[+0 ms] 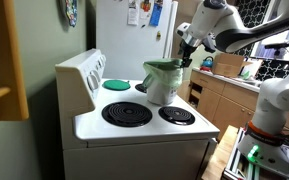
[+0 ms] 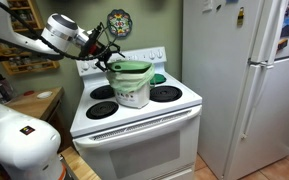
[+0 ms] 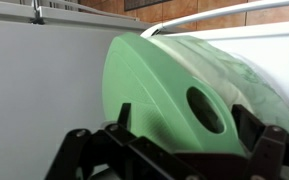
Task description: Open the waste bin lid
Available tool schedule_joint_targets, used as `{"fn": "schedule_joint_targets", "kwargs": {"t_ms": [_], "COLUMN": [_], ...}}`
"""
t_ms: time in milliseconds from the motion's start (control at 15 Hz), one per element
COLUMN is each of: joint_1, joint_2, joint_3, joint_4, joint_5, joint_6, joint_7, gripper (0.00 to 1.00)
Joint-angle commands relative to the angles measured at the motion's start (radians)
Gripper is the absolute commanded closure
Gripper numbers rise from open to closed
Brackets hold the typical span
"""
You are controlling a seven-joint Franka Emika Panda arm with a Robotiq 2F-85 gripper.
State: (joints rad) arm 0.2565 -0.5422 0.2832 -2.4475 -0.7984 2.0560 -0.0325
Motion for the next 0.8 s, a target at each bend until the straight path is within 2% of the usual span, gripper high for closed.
{"fn": "schedule_joint_targets", "kwargs": {"t_ms": [0, 733], "joint_1": [-0.018, -0.056], "joint_2": [0.007, 0.044], "joint_3": [-0.012, -0.033], "joint_4": [0.032, 0.138], "joint_5": [-0.064, -0.128], "joint_6": [0.041, 0.12], "joint_7": [0.045, 0.105], "gripper": [0.0, 0.0]}}
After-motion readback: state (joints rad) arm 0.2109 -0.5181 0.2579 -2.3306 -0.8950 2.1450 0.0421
